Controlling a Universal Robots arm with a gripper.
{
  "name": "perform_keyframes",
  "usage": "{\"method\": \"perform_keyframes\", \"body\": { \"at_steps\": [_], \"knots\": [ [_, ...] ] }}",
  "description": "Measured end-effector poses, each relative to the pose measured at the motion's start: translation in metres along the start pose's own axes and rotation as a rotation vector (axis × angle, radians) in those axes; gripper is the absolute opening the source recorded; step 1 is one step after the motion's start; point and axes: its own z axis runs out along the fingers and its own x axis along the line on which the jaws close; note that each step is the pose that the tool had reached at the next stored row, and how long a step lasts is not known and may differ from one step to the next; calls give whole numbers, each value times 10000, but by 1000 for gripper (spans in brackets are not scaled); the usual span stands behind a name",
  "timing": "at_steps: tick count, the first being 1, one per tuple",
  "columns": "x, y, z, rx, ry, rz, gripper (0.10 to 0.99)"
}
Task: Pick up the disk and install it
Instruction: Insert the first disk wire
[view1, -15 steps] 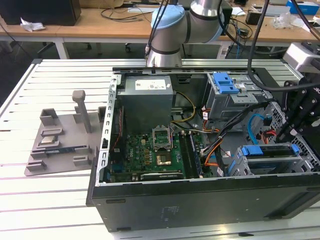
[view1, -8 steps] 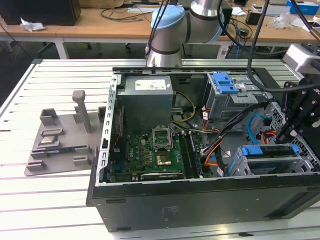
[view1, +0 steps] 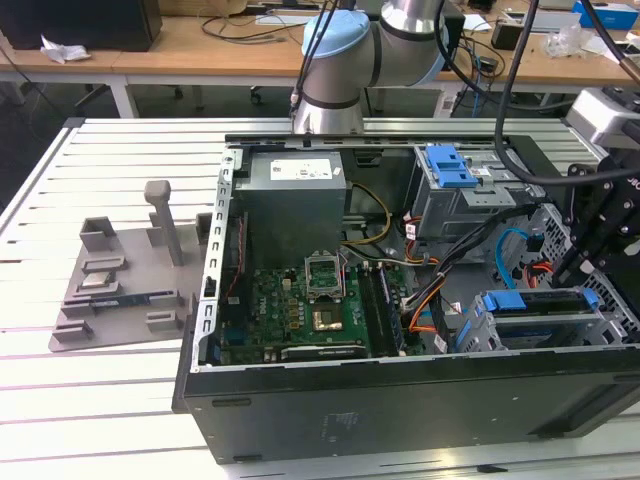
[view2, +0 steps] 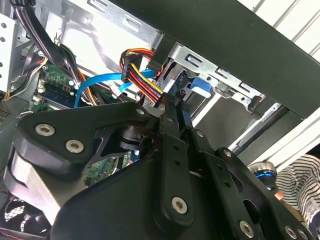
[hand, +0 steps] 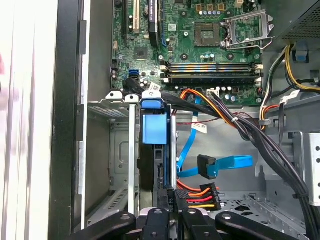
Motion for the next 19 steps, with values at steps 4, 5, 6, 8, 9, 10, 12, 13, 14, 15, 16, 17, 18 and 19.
{"method": "perform_keyframes", "body": {
  "at_steps": [4,5,6,8,9,10,12,13,14,15,16,17,18,19],
  "knots": [
    [19,0,11,0,-1,0,165],
    [21,0,11,0,0,0,165],
    [22,0,12,0,1,0,165],
    [24,-1,16,0,0,0,165],
    [34,0,19,0,2,1,165],
    [39,0,21,0,1,1,165],
    [48,1,28,0,-1,1,165],
    [49,12,35,0,0,2,165],
    [49,19,41,-1,-2,1,165],
    [49,21,42,0,2,-1,165],
    [50,21,43,1,3,-2,165],
    [54,21,51,0,1,0,165],
    [55,21,56,0,1,0,165],
    [55,20,61,1,3,0,165]
  ]
}}
